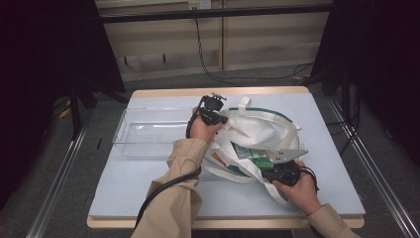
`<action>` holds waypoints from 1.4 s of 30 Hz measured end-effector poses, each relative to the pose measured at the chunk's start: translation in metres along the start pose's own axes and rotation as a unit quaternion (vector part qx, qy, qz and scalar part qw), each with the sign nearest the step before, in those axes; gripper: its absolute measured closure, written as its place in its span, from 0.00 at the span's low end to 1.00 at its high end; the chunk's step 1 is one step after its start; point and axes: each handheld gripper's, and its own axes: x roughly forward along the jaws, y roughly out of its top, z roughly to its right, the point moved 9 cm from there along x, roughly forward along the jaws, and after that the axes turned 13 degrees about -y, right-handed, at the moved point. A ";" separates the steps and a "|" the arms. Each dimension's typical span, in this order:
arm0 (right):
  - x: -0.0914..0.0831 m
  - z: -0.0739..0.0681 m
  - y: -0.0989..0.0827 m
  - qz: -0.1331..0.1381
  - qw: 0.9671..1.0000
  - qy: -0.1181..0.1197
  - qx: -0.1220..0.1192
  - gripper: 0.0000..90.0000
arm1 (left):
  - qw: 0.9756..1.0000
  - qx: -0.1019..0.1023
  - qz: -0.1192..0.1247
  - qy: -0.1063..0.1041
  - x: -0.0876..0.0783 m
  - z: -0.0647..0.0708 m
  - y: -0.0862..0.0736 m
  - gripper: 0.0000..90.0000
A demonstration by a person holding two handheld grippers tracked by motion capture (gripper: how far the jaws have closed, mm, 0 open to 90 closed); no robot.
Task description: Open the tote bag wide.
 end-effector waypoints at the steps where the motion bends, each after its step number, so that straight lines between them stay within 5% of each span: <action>1: 0.000 0.000 0.000 0.001 1.000 0.001 0.002 1.00 | 1.000 0.000 -0.001 0.002 0.001 -0.001 0.000 1.00; 29: 0.002 0.001 0.001 -0.005 1.000 -0.005 -0.002 1.00 | 1.000 -0.007 -0.007 0.004 0.011 -0.006 -0.007 1.00; 42: 0.000 0.003 0.004 -0.008 1.000 -0.008 0.003 0.99 | 1.000 -0.007 0.014 -0.016 -0.003 0.009 -0.003 0.92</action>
